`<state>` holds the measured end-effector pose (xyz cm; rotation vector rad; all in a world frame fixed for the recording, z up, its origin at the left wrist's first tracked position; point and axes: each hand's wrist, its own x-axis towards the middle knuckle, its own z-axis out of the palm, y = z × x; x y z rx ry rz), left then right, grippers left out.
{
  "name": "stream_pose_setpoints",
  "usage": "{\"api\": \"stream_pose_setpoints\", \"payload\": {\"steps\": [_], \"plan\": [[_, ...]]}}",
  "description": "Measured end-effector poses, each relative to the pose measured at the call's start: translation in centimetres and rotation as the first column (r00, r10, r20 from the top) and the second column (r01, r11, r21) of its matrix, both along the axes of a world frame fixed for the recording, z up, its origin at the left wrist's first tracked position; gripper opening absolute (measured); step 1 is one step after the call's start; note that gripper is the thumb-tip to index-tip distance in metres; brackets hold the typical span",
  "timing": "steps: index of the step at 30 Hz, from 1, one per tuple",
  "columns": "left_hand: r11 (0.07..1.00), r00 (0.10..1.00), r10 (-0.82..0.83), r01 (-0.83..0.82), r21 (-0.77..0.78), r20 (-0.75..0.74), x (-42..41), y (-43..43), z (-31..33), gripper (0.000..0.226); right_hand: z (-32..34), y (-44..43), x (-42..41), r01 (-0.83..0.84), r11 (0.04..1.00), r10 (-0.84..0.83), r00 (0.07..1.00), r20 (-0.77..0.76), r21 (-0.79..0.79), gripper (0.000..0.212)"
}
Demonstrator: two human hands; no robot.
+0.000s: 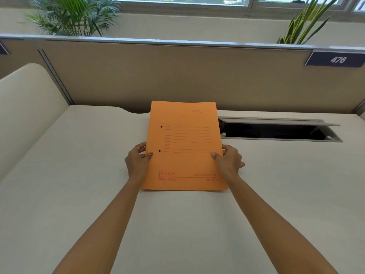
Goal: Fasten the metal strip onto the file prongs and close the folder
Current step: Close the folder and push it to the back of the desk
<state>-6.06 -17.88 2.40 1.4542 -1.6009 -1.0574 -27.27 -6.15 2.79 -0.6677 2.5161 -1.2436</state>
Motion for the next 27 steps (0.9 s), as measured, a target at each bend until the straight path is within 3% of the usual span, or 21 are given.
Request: {"api": "stream_pose_setpoints", "payload": {"steps": [7, 12, 14, 16, 19, 22, 27], "plan": [[0.998, 0.997, 0.054, -0.055, 0.005, 0.058, -2.7, -3.9, -1.6, 0.037, -2.6, -5.1, -3.0, -0.024, 0.995, 0.032, 0.996, -0.082, 0.098, 0.01], [1.0, 0.992, -0.014, 0.017, -0.025, 0.128, -3.1, -5.2, -2.5, 0.046, -3.7, -5.5, -3.7, -0.015, 0.973, 0.072, 0.967, -0.244, 0.229, 0.039], [0.997, 0.976, -0.077, 0.081, -0.012, 0.203, -2.7, -5.5, -2.8, 0.058, -4.1, -4.4, -3.2, -0.041, 0.977, 0.099, 0.957, -0.274, 0.212, 0.05], [0.979, 0.92, -0.178, 0.2, -0.028, 0.349, -1.7, -5.4, -2.9, 0.074, -4.4, -2.9, -2.3, -0.156, 0.977, 0.194, 0.93, -0.313, 0.143, 0.053], [0.885, 0.715, -0.407, 0.463, 0.051, 0.569, 0.8, -4.2, -3.9, 0.113, -5.5, -0.1, -0.5, -0.413, 0.886, 0.463, 0.776, -0.428, 0.21, 0.058], [0.785, 0.541, -0.517, 0.609, 0.114, 0.664, 2.7, -3.4, -5.5, 0.108, -6.7, 1.9, 0.6, -0.451, 0.812, 0.583, 0.664, -0.469, 0.371, 0.063], [0.806, 0.575, -0.422, 0.592, 0.0, 0.701, 1.7, -3.8, -5.9, 0.09, -6.8, 1.1, 0.3, -0.377, 0.822, 0.559, 0.677, -0.479, 0.426, 0.063]]}}
